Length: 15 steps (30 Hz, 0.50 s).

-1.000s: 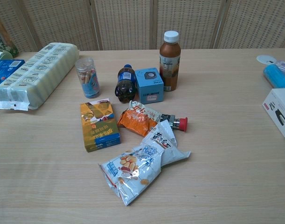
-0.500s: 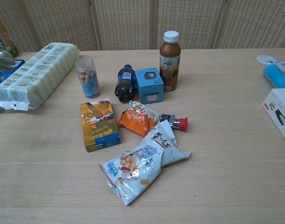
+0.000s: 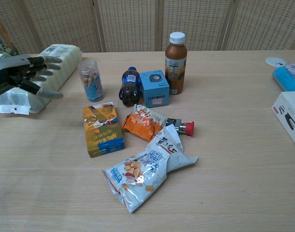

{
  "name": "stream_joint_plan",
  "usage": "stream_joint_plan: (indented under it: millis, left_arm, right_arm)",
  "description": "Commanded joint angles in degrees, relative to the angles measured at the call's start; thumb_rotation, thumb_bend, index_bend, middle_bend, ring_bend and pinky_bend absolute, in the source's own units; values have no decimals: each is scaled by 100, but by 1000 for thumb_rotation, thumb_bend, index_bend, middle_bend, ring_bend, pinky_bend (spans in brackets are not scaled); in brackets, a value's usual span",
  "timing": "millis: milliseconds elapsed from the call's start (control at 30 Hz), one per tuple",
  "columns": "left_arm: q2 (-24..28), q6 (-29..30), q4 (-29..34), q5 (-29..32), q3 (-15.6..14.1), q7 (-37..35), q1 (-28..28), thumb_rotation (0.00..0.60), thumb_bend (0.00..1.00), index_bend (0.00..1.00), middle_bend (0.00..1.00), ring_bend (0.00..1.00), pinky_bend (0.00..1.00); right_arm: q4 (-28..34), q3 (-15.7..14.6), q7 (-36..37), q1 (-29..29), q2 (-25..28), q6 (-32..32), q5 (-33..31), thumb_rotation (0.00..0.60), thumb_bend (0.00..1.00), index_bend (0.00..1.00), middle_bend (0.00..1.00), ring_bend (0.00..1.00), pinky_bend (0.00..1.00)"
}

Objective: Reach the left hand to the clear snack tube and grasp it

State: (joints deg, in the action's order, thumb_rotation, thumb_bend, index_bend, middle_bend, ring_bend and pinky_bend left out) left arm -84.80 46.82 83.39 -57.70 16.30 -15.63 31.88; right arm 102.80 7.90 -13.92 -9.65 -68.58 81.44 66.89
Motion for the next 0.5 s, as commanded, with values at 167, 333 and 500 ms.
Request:
stream_joint_plan:
  millis: [167, 333, 500]
  left_arm:
    - [-938, -453, -1234, 240, 354, -340, 626, 600, 214, 0, 0, 0, 0]
    - [-1390, -666, -1961, 182, 501, -699, 867, 600, 217, 0, 0, 0, 0]
    - [-1832, -922, -2751, 67, 661, -1217, 1097, 600, 216, 0, 0, 0, 0]
  right_arm:
    - [76, 14, 70, 88, 101, 25, -53, 497, 168, 0, 0, 0, 0]
    - [147, 44, 72, 136, 150, 49, -125, 503, 167, 0, 0, 0, 0]
    - [243, 63, 103, 195, 207, 71, -197, 503, 167, 0, 0, 0, 0]
